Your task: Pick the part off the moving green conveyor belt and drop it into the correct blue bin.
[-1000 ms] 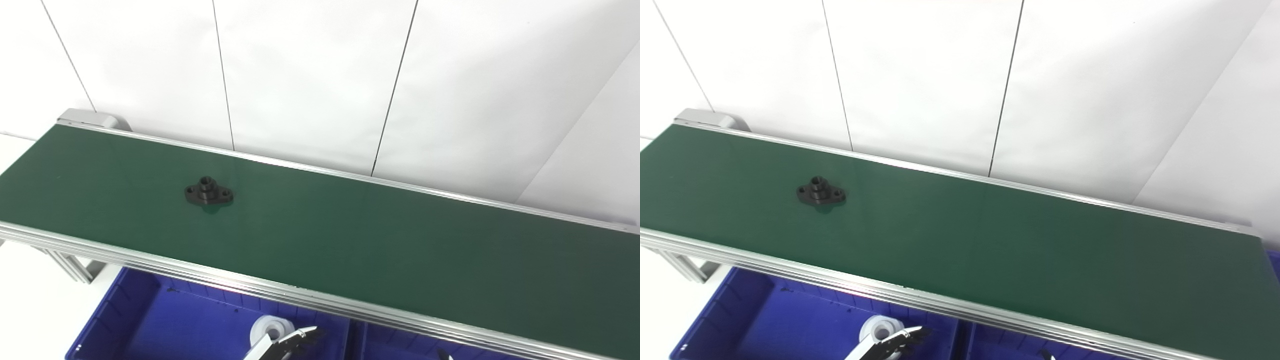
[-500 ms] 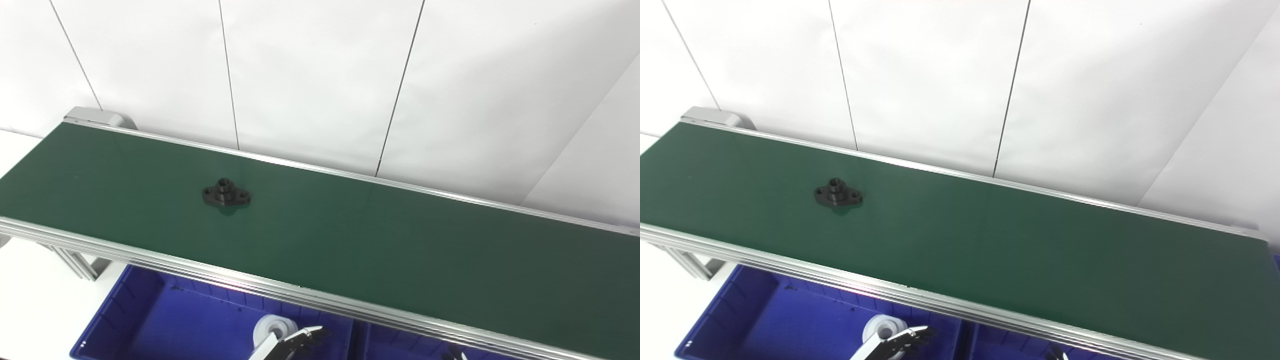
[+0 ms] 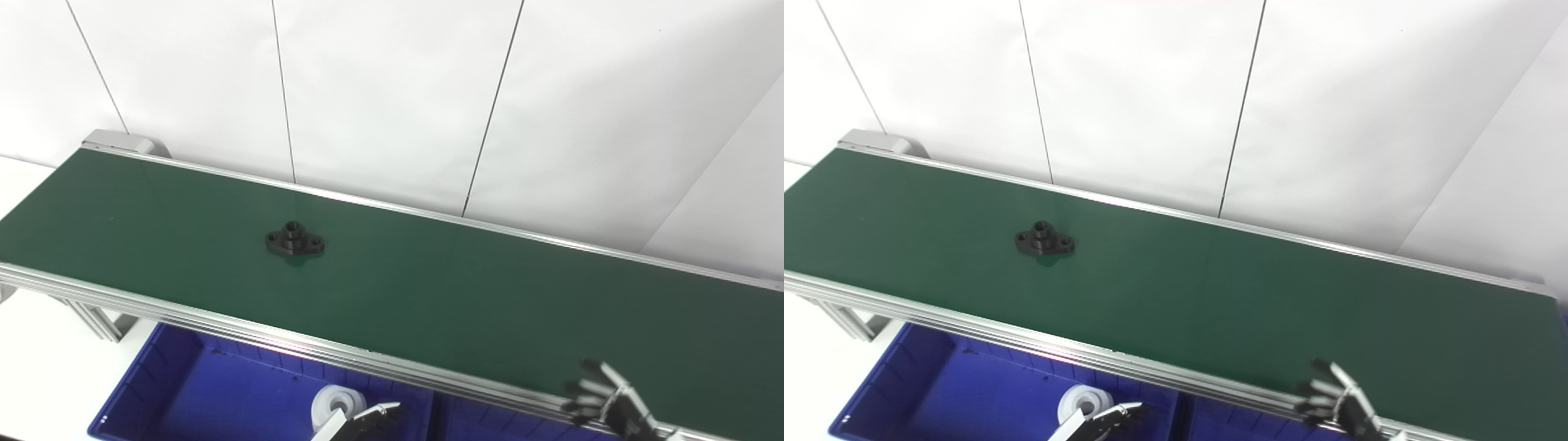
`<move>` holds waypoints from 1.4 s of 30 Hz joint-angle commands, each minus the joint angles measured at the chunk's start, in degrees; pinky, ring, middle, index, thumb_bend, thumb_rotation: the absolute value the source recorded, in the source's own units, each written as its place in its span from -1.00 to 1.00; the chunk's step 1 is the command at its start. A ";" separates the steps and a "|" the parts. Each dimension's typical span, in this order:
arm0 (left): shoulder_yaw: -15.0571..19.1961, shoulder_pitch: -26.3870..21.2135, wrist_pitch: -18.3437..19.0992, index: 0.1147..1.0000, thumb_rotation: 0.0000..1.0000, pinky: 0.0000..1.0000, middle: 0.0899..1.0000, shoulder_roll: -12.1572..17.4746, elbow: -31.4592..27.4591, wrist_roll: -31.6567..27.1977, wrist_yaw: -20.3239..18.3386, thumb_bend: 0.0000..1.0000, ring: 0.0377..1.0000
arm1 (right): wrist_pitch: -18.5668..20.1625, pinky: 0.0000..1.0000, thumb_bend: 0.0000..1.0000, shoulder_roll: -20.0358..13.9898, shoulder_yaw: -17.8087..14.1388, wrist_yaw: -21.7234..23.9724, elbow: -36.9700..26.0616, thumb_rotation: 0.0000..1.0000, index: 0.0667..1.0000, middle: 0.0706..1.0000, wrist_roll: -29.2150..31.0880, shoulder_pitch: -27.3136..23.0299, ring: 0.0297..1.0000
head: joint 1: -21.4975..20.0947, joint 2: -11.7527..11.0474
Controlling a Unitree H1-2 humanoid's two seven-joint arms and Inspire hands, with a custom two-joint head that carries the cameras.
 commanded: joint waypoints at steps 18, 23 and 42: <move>-1.95 -2.14 -1.94 0.66 -0.37 0.52 0.72 0.71 -0.30 1.01 4.04 0.69 0.66 | 13.08 0.10 0.56 1.44 -3.03 8.98 -7.05 -0.45 0.45 0.32 -12.26 -20.90 0.20 | -2.24 0.12; -2.53 -2.68 -1.94 0.65 -0.39 0.54 0.71 0.79 0.23 0.62 4.50 0.69 0.66 | 18.76 0.14 0.59 1.27 -0.98 13.56 -6.15 -0.49 0.47 0.36 -14.95 -26.62 0.25 | -4.07 0.01; -3.96 -4.75 -1.94 0.64 -0.38 0.52 0.71 0.92 2.66 0.68 5.31 0.68 0.65 | 25.60 0.44 0.72 3.15 8.24 19.91 4.96 -0.40 0.69 0.55 -25.01 -42.60 0.54 | -6.80 -1.22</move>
